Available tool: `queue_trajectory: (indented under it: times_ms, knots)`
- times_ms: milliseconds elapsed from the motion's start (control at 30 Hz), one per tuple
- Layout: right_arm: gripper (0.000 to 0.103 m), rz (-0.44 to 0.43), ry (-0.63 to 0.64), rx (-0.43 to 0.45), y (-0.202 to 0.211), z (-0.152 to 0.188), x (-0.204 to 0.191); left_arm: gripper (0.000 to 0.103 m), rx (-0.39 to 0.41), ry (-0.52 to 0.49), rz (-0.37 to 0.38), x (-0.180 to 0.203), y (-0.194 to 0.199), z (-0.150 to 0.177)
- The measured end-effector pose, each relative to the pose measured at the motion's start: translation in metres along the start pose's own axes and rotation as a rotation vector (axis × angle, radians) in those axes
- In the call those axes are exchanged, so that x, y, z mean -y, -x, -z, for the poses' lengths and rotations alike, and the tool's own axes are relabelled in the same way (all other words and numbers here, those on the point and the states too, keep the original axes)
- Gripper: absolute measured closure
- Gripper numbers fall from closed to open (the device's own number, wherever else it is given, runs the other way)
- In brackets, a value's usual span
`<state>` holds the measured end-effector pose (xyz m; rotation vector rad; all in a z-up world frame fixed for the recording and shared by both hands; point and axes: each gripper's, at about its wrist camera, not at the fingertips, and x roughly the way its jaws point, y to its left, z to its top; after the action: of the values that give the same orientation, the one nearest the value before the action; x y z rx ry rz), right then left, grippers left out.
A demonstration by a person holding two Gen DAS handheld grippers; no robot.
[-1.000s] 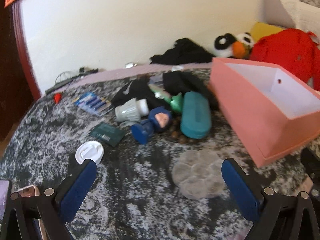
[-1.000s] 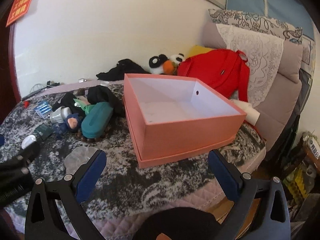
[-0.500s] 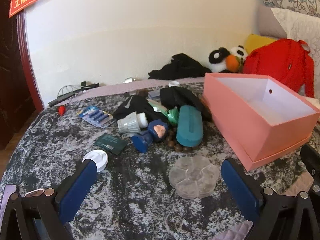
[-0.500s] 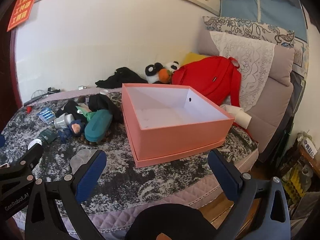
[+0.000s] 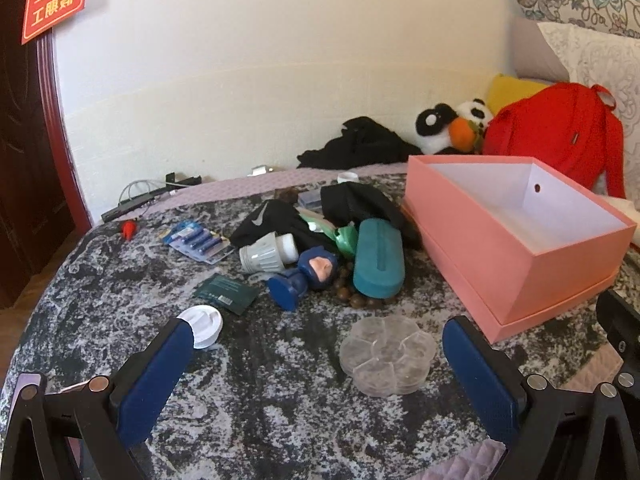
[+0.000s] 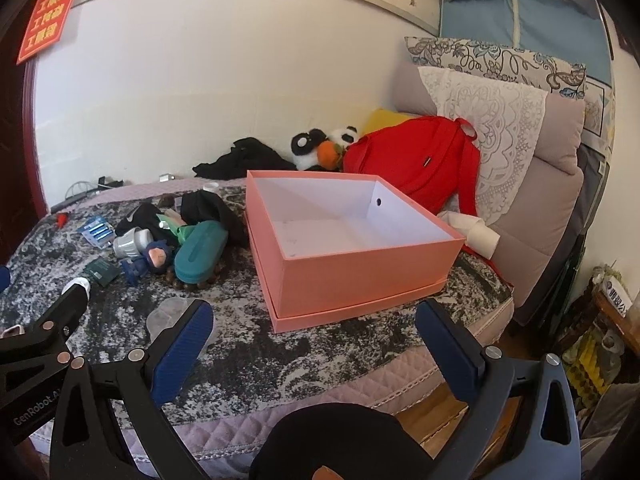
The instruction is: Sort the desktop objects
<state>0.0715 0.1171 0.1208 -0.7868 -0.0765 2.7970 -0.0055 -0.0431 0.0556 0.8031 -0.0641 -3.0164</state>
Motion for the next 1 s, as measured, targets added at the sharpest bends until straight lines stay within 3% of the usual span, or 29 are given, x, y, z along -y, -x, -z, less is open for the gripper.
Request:
queue_trajectory:
  times_ms: [167,300,467,533,667,800,1000]
  knots:
    - [0.0,-0.006,-0.003,-0.005,0.001,0.001,0.0,0.0,-0.003,0.0,0.006,-0.004,0.0,0.001]
    - [0.0,-0.009,-0.014,-0.017,-0.001,0.002,0.002,0.0,-0.018,0.011,0.056,-0.008,-0.004,0.0]
    - [0.0,-0.001,-0.01,-0.043,-0.016,0.007,0.002,0.0,-0.062,0.029,0.078,-0.034,-0.018,-0.003]
    - [0.0,-0.051,0.005,-0.093,-0.034,0.012,-0.006,0.0,-0.084,0.04,0.082,-0.046,-0.025,-0.004]
    - [0.0,-0.173,0.068,-0.184,-0.07,0.024,-0.037,0.0,-0.206,0.125,0.027,-0.097,-0.073,0.004]
    - [0.0,-0.264,0.201,-0.287,-0.114,0.045,-0.091,0.0,-0.305,0.172,-0.021,-0.117,-0.119,0.018]
    - [0.0,-0.265,0.213,-0.381,-0.174,0.065,-0.125,0.0,-0.388,0.166,0.022,-0.115,-0.175,0.029]
